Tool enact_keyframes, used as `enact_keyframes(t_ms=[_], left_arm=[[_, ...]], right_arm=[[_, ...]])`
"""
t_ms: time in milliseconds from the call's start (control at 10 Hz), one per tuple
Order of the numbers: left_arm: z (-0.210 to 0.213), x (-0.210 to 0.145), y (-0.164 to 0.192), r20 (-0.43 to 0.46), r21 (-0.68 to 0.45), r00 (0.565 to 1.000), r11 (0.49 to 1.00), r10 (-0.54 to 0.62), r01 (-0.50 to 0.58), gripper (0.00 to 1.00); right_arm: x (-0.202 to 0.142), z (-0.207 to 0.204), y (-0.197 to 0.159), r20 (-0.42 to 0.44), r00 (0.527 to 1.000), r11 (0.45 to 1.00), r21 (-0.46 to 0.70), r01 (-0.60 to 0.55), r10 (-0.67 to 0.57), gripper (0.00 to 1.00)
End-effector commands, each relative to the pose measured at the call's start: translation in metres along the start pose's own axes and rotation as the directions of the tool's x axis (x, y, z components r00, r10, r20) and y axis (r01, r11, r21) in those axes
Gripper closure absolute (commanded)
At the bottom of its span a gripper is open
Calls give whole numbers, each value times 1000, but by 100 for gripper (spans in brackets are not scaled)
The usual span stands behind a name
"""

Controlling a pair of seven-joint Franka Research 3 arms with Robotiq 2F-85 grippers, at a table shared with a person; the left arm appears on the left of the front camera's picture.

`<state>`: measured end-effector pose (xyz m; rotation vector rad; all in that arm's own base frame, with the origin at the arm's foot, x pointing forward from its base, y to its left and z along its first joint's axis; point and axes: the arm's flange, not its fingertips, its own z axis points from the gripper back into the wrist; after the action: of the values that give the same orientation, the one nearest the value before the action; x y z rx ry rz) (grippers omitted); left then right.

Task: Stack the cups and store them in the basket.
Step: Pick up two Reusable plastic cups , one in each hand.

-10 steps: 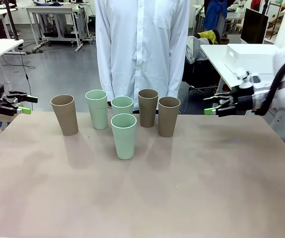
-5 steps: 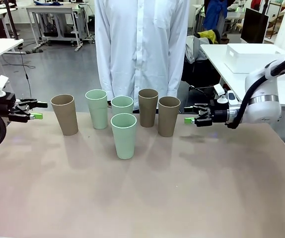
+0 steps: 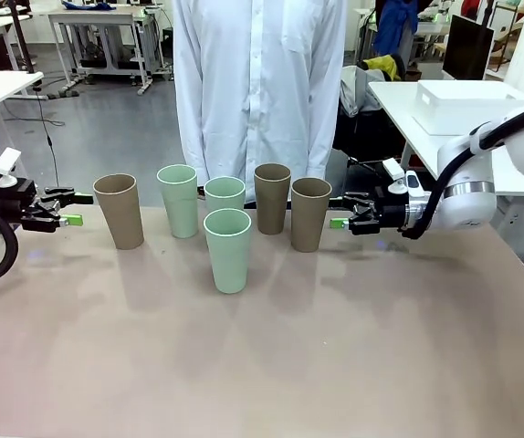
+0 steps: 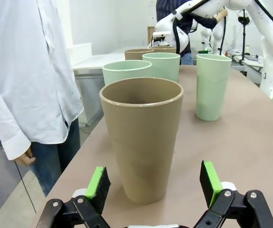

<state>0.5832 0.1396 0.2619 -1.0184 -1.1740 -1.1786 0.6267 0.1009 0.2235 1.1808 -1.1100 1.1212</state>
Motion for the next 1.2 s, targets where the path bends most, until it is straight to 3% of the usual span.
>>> enact_keyframes(t_ms=[0,1100], left_arm=[[-2,1,3,38,-24,998,999,-40,41,0],[-40,-25,27,114,-66,993,998,-9,17,0]], right_arm=[[2,-5,-4,10,1000,1000,21,17,-17,0],[-10,-38,-1,65,997,999,41,35,-38,0]])
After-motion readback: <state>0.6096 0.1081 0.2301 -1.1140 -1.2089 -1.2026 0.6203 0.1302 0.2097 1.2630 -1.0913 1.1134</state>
